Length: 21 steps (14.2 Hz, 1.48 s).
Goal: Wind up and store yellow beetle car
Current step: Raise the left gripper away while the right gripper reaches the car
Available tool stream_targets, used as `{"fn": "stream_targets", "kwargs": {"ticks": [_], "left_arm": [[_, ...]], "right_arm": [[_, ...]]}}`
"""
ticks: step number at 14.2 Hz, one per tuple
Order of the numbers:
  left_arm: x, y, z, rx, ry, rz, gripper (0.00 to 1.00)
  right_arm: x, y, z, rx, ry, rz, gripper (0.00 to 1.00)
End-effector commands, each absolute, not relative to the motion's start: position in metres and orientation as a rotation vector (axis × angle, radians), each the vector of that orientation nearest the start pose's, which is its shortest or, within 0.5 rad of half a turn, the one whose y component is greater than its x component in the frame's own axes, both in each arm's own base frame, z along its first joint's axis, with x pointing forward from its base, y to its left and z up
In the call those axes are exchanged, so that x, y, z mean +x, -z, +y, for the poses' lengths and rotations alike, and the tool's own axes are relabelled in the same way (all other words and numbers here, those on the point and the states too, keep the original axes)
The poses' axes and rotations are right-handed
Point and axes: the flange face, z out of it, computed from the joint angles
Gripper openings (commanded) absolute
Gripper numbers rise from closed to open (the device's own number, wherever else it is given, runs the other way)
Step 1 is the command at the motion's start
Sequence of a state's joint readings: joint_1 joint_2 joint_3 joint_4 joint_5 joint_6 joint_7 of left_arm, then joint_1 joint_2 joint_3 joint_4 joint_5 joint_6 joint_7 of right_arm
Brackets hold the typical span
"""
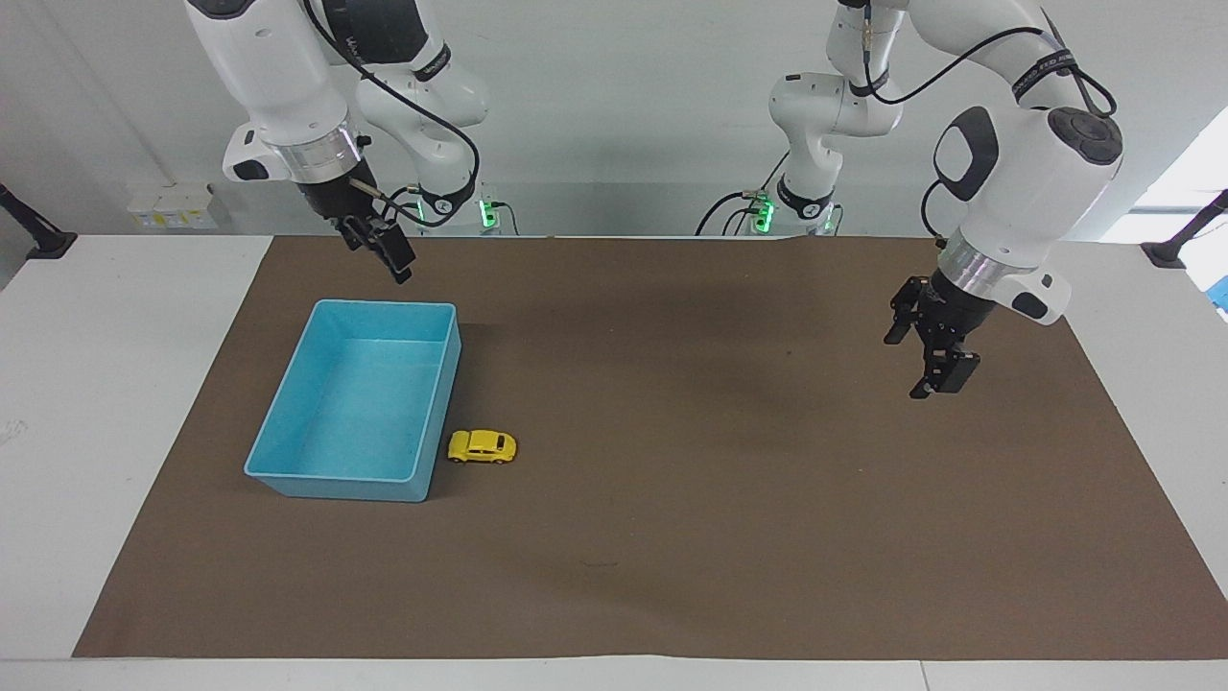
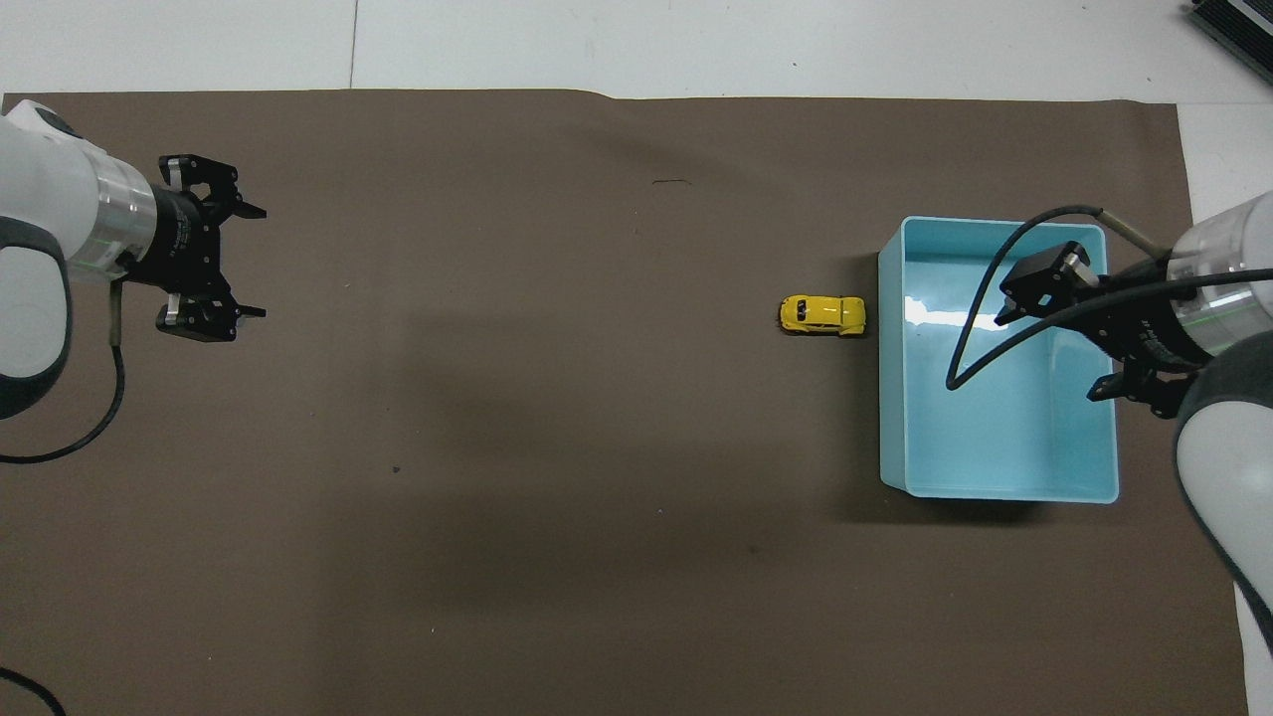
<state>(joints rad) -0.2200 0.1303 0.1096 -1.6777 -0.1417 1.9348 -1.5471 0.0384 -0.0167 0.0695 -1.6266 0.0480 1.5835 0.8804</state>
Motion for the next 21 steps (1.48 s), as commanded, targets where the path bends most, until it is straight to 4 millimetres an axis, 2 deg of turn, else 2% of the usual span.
{"fn": "stream_targets", "kwargs": {"ticks": [1,3,5,7,11,13,14,15,18,21], "left_arm": [[0.616,-0.552,-0.066,-2.552,0.013,-2.107,1.0],[0.618,-0.563,-0.058,-2.607,0.044,-2.054,1.0],[0.618,-0.572,-0.051,-2.675,0.07,-1.941,1.0],[0.618,-0.578,-0.048,-2.737,0.135,-1.774,1.0],[0.617,-0.594,-0.046,-2.834,0.2,-1.59,1.0],[0.615,-0.598,-0.042,-2.9,0.219,-1.453,1.0],[0.611,-0.608,-0.039,-2.944,0.246,-1.372,1.0],[0.61,-0.61,-0.035,-2.984,0.258,-1.268,1.0],[0.607,-0.607,-0.033,-3.074,0.223,-0.943,1.0],[0.6,-0.605,-0.022,-3.131,0.159,-0.607,1.0]], "right_arm": [[0.545,-0.599,0.088,-2.785,-0.058,1.357,1.0],[0.546,-0.585,0.11,-2.726,-0.02,1.473,1.0],[0.554,-0.571,0.117,-2.646,-0.013,1.602,1.0],[0.561,-0.555,0.125,-2.623,-0.022,1.661,1.0],[0.576,-0.507,0.144,-2.502,0.018,1.908,1.0],[0.579,-0.482,0.149,-2.462,0.066,1.942,1.0],[0.582,-0.471,0.147,-2.457,0.062,1.954,1.0],[0.586,-0.461,0.146,-2.445,0.059,1.973,1.0],[0.601,-0.427,0.15,-2.385,0.071,2.03,1.0],[0.611,-0.405,0.153,-2.37,0.089,2.017,1.0]]}}
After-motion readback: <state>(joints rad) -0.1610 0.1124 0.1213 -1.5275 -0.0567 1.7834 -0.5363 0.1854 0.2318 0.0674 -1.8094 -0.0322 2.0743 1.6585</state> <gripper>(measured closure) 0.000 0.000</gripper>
